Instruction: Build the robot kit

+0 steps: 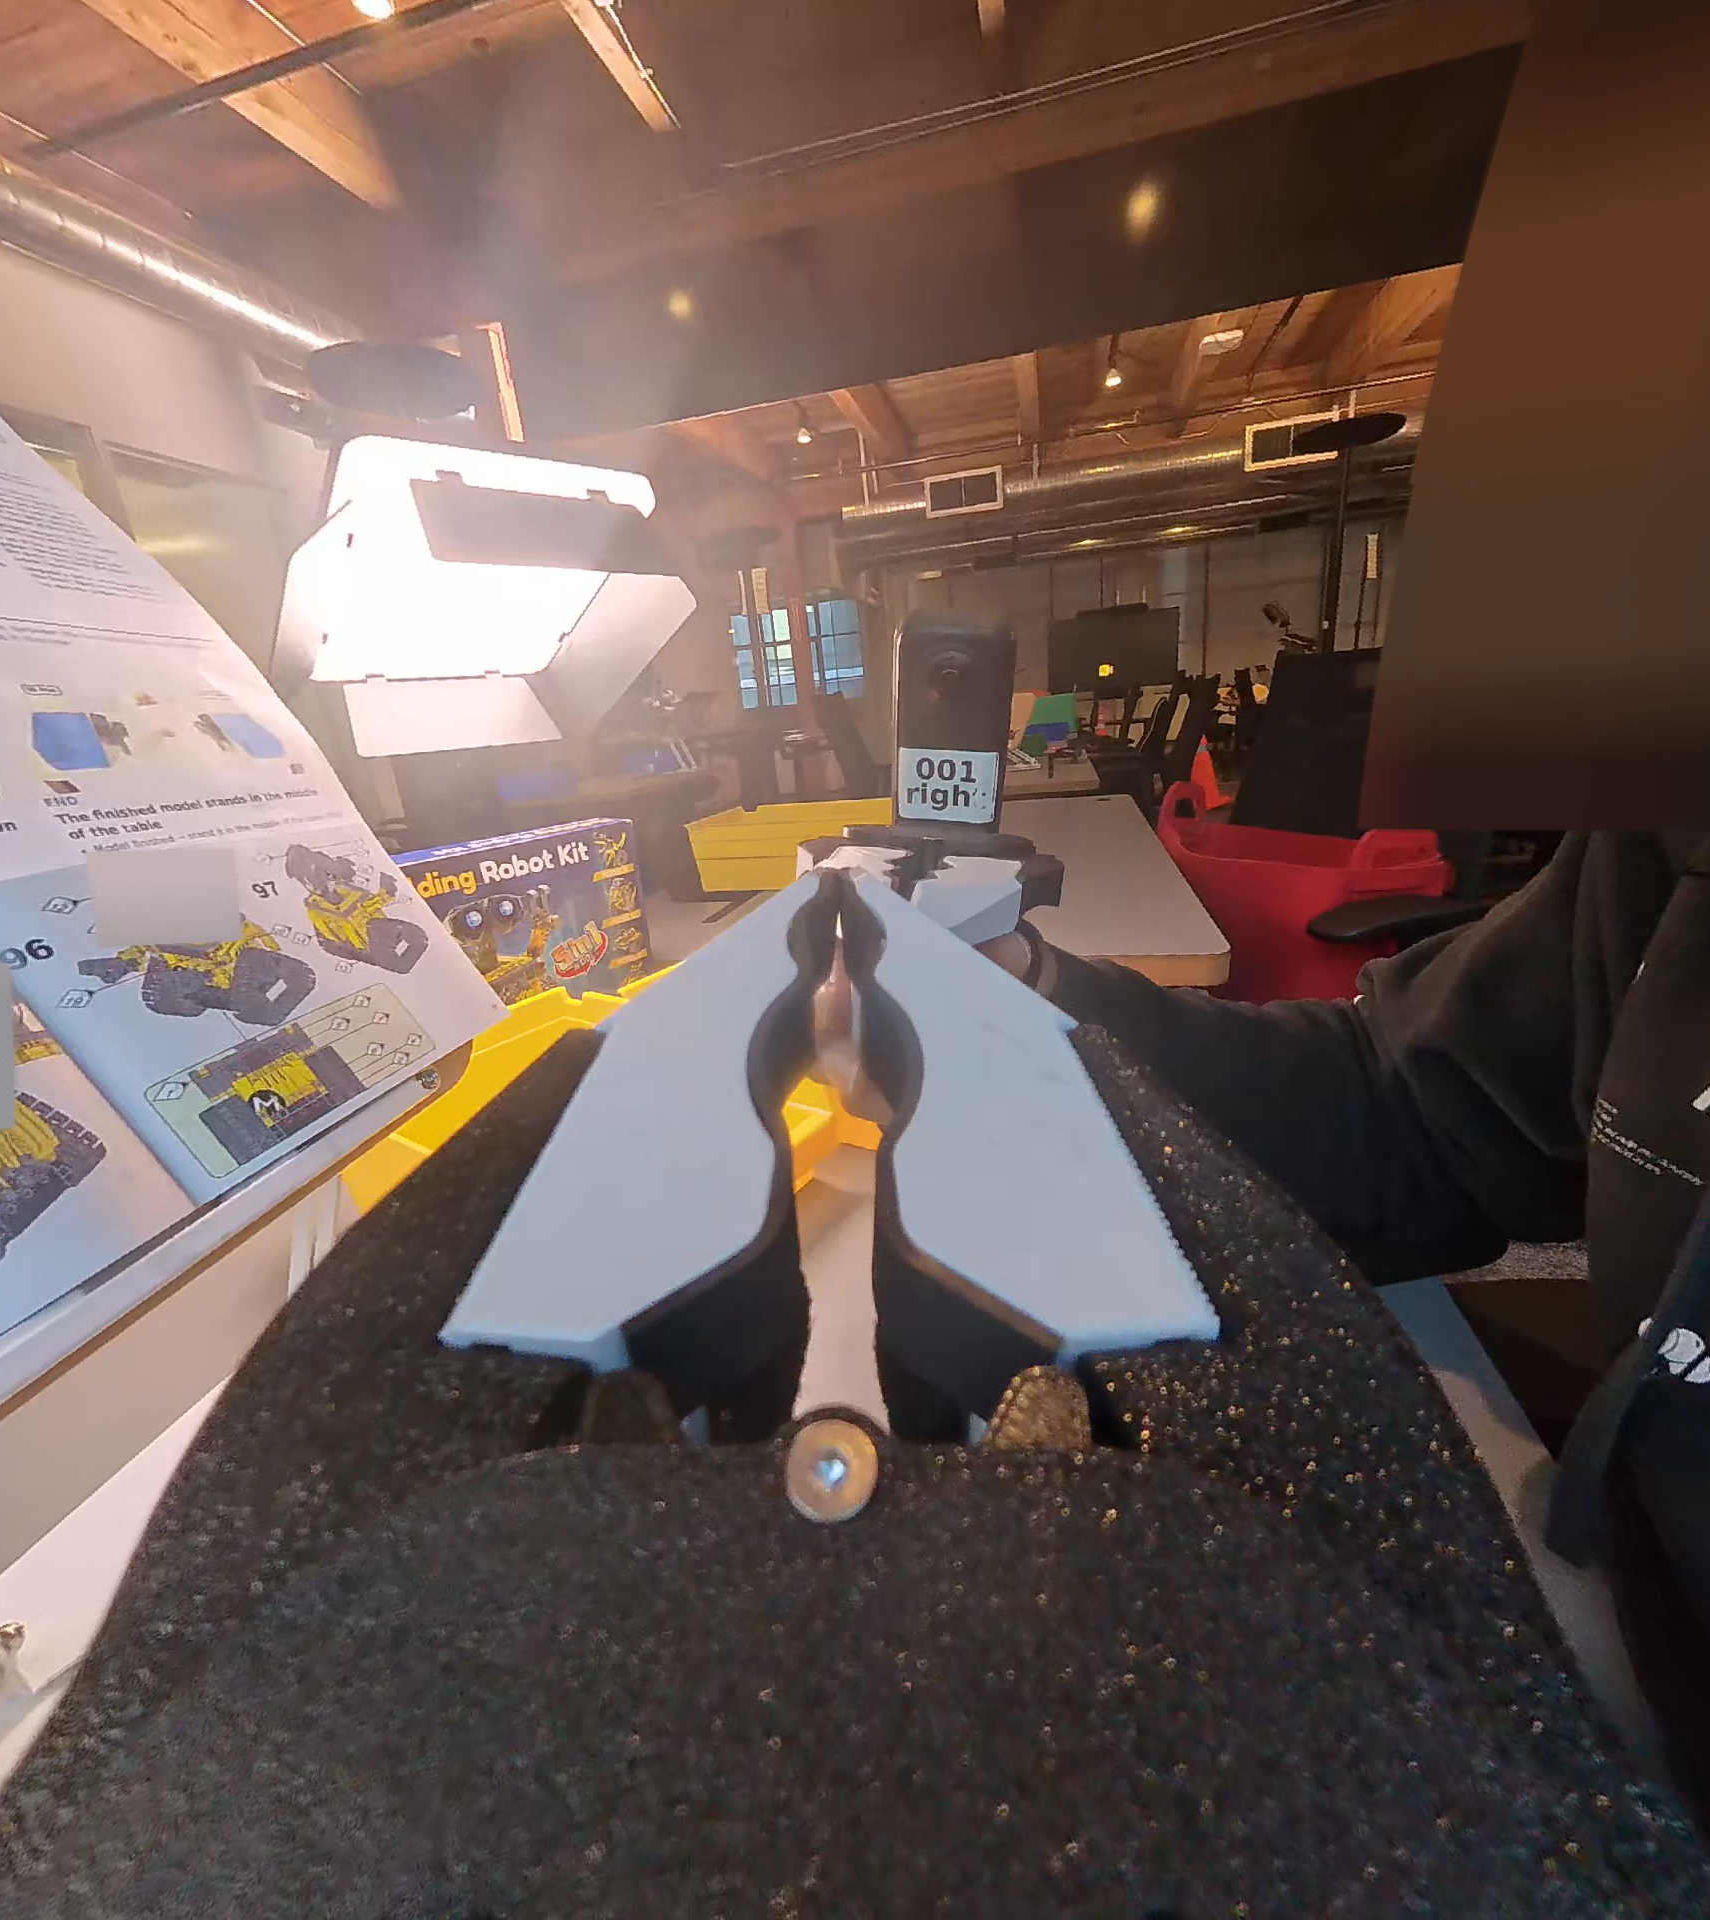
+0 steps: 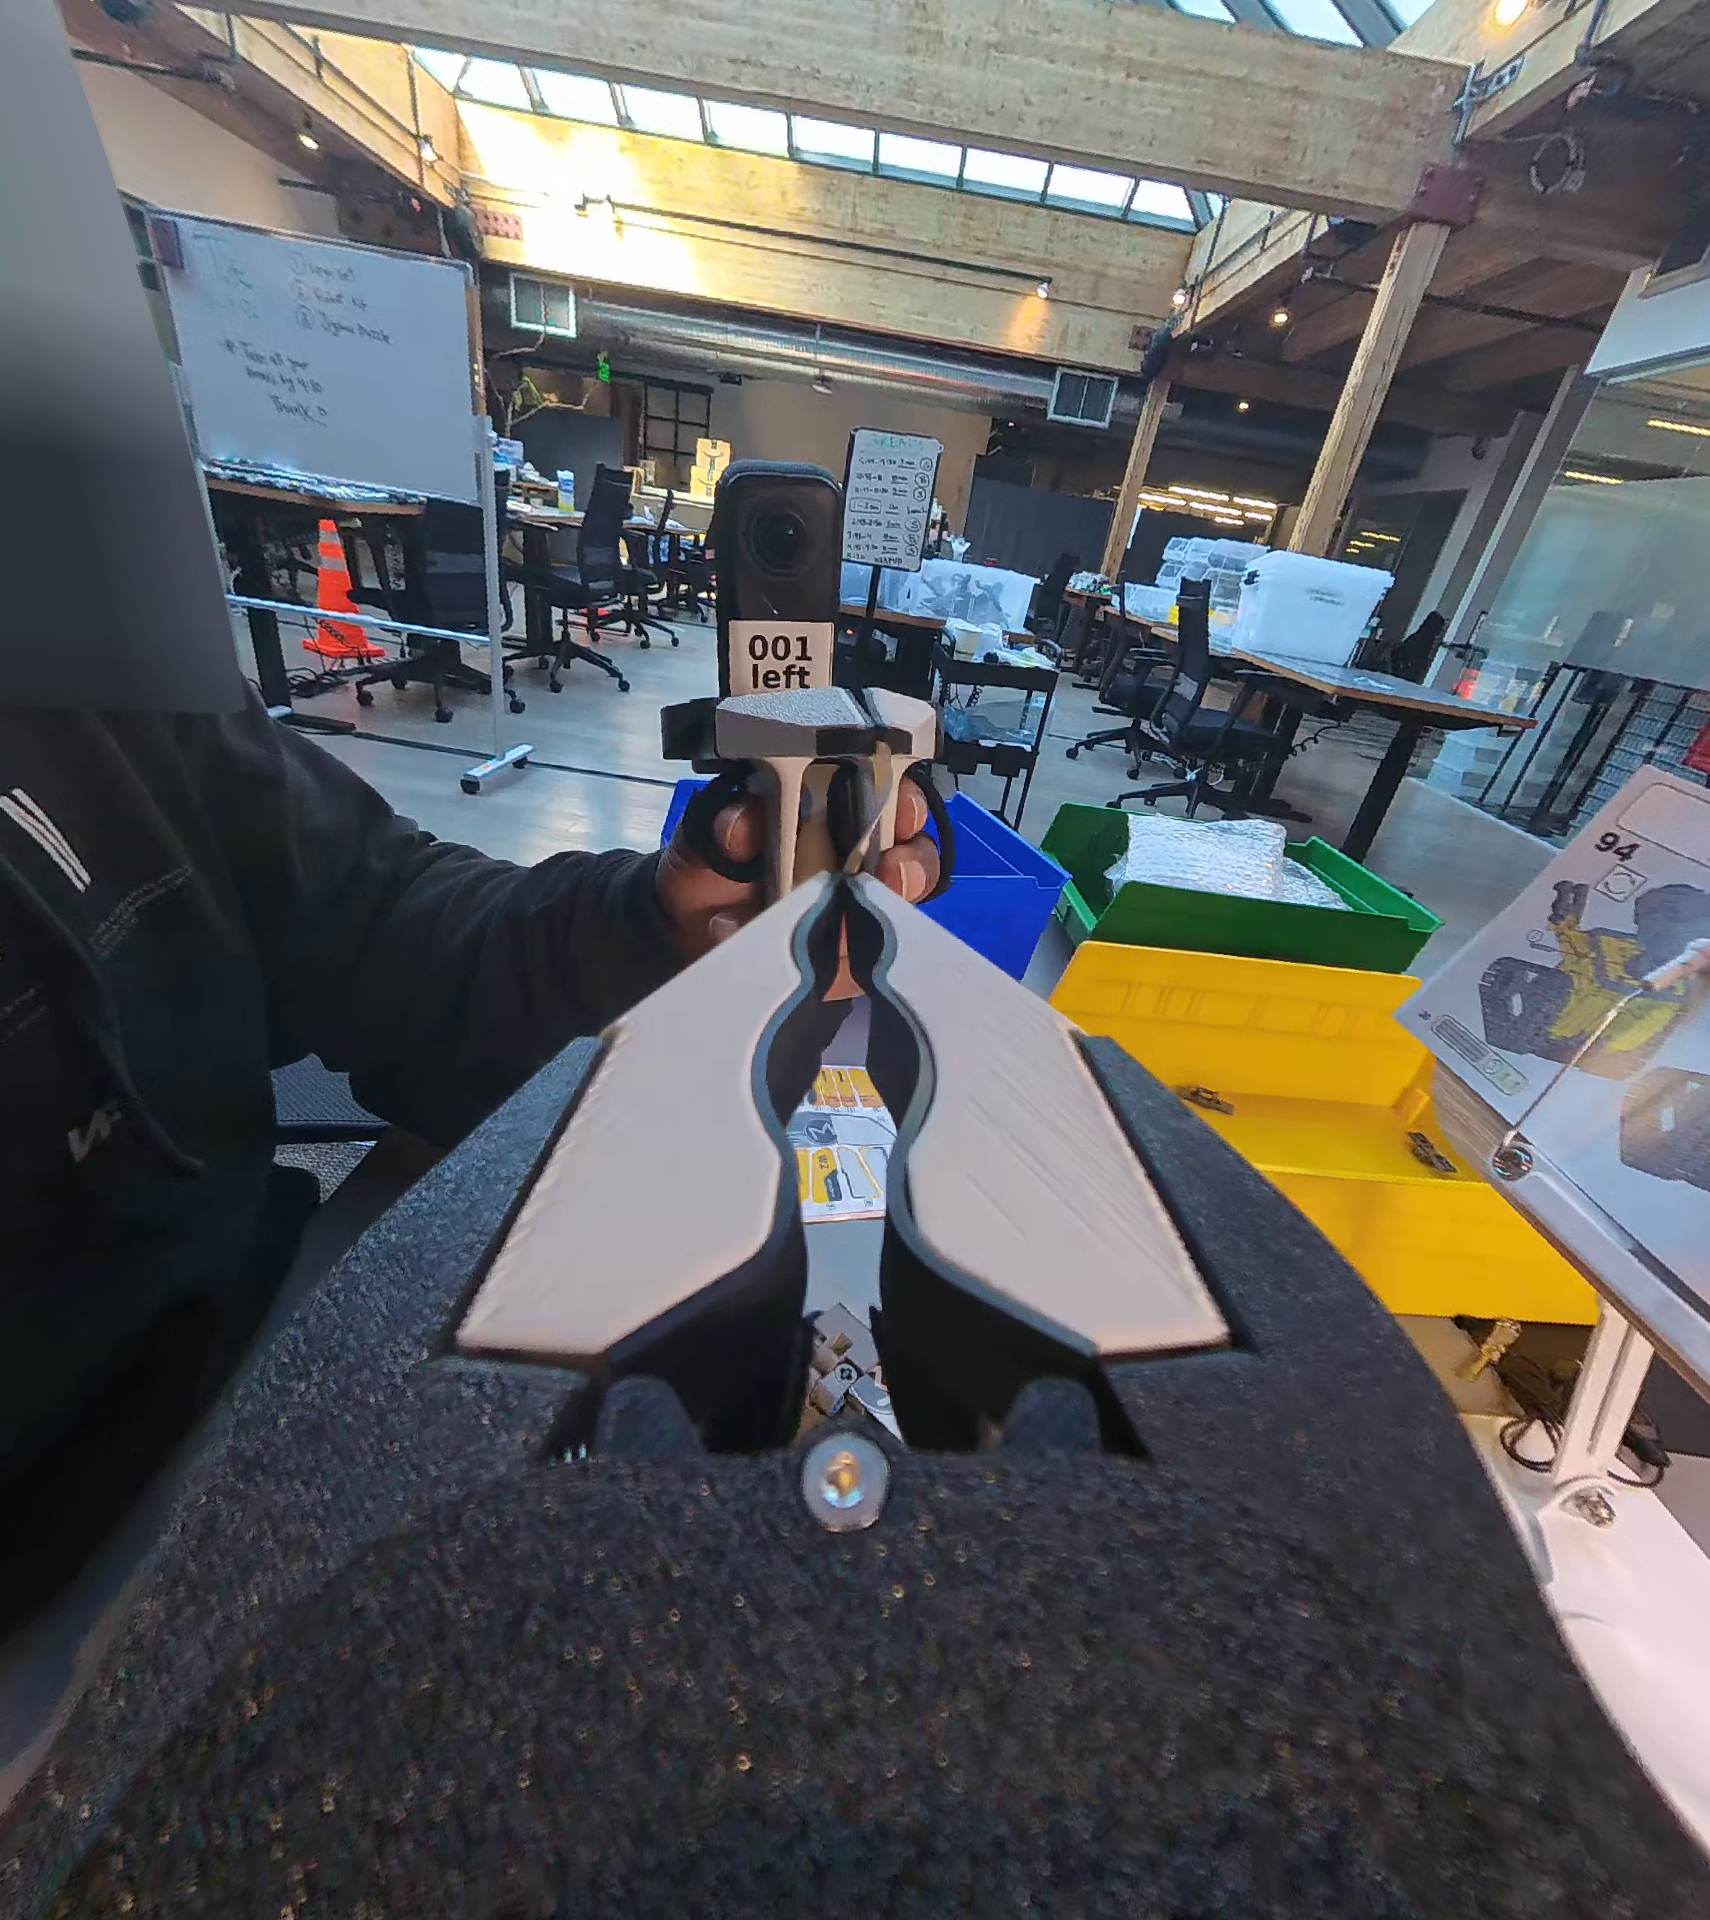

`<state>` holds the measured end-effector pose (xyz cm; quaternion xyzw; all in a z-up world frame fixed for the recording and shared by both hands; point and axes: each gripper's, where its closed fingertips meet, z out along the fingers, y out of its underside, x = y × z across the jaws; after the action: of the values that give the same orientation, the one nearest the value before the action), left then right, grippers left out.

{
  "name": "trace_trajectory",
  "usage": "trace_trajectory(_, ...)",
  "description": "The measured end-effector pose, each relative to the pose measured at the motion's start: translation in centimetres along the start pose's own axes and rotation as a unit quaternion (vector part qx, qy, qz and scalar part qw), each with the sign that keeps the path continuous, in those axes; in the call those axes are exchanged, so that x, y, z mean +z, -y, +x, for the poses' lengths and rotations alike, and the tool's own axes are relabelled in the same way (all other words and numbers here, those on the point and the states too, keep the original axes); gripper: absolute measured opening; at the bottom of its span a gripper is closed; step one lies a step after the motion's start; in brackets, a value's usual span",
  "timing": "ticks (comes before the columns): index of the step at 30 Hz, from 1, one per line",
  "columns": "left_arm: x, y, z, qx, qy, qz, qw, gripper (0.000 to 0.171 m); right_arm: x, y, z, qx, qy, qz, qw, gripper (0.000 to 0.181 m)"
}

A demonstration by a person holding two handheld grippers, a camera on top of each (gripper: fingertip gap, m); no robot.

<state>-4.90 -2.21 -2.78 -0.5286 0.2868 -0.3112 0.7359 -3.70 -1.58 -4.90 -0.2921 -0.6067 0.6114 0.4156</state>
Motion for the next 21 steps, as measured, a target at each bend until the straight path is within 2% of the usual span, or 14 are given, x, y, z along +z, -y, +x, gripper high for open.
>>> trace_trajectory(4,-0.1,0.0,-0.5,-0.009,0.012,0.004,1.0,0.0,-0.2,0.3,0.1,0.002,-0.002,0.008,1.0,0.0)
trace_trajectory(11,-0.6,-0.3,-2.2,-0.082,0.042,0.01,0.996,0.002,-0.5,0.2,1.4,-0.025,-0.048,-0.006,0.999,0.0)
trace_trajectory(16,-0.5,-0.5,-2.2,-0.065,0.048,0.003,0.997,0.0,-0.4,-0.3,1.9,-0.012,-0.057,-0.014,0.998,0.0)
trace_trajectory(18,-0.5,-0.4,-2.1,-0.063,0.046,0.003,0.997,0.0,-0.2,-0.6,1.9,0.002,-0.052,-0.018,0.998,0.017)
trace_trajectory(21,-0.3,-0.6,-1.9,-0.058,0.045,-0.001,0.997,0.0,-0.1,-0.7,1.8,0.016,-0.045,-0.016,0.999,0.018)
